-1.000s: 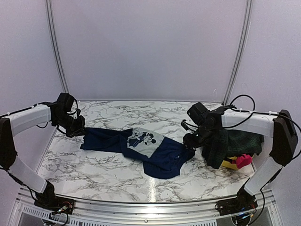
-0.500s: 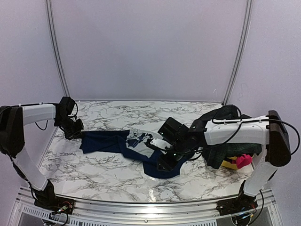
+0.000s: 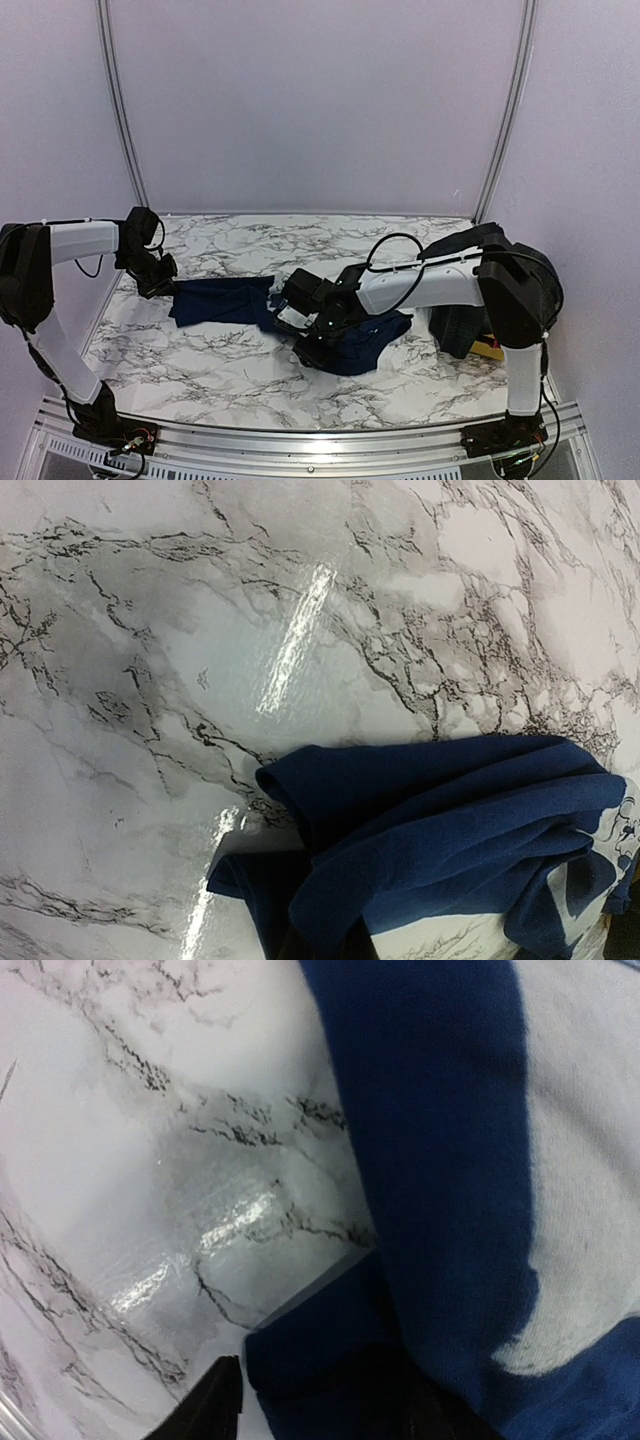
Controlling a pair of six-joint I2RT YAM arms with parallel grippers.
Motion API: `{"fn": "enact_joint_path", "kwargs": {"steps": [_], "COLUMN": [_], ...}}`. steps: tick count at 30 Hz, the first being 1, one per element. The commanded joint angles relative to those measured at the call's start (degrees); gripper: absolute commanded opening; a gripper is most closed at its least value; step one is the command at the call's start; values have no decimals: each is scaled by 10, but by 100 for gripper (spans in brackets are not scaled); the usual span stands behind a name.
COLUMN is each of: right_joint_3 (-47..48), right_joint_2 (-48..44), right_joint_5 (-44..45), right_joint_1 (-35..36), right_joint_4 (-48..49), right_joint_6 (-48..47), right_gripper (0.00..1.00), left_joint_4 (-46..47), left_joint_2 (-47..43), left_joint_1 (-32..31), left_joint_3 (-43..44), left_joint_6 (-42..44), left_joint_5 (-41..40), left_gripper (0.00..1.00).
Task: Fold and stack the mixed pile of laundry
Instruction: Flatten out the crumpled T-shirt at the center of the board.
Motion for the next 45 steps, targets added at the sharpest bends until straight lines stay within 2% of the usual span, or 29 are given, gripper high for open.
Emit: {"fn": "enact_joint_path", "kwargs": {"steps": [1, 2, 3, 4, 9, 12, 14, 17, 19, 21, 22, 26, 29, 33, 37, 41, 45], "right_joint_3": [42, 48, 54, 63, 92, 54, -7, -141, -199, -205, -199, -159, -144, -143, -205, -296, -346], "right_joint_2": [36, 31, 22, 10, -111, -202, -258, -319, -313, -278, -259, -205, -238, -280, -312, -366, -399], "right_joint_5": [42, 38, 32, 22, -90, -155, -202, -256, -274, -259, -245, -138, -119, -143, -166, -147, -143], "right_joint_1": [7, 11, 16, 20, 22, 9, -39, -157, -231, -260, -264, -263, -257, -217, -155, -156, -193], "right_joint_4": [-52, -59, -66, -75, -100, -90, -66, 2, 25, 22, 16, -19, -25, -57, -59, -47, -45], "right_joint_6": [-11, -19, -26, -30, -54, -48, -27, -4, -3, -10, -13, -2, -5, 12, 76, 149, 181], "right_gripper": [35, 23, 4, 0, 0, 0, 0, 0, 0, 0, 3, 38, 49, 51, 51, 53, 54], "left_joint_4": [-9, -9, -9, -9, -13, -19, -24, -27, -27, -27, -27, -28, -31, -45, -62, -89, -102], "left_joint_2": [-6, -5, -4, -4, -10, -15, -17, -12, -4, 7, 10, 18, 5, -21, -61, -104, -152], "left_joint_1": [8, 11, 14, 18, 38, 47, 50, 50, 51, 51, 51, 51, 51, 51, 51, 51, 51], "left_joint_3": [10, 12, 13, 14, 11, 10, 11, 7, 3, -1, -2, -6, -6, 2, 8, -3, -41], "left_joint_6": [9, 10, 12, 15, 29, 39, 45, 53, 55, 57, 57, 60, 61, 64, 65, 66, 58], "left_joint_5": [-7, -8, -7, -7, 0, 7, 11, 15, 20, 29, 32, 31, 24, 11, 6, 11, 18], "left_gripper": [0, 0, 0, 0, 0, 0, 0, 0, 0, 0, 0, 0, 10, 25, 39, 46, 51]}}
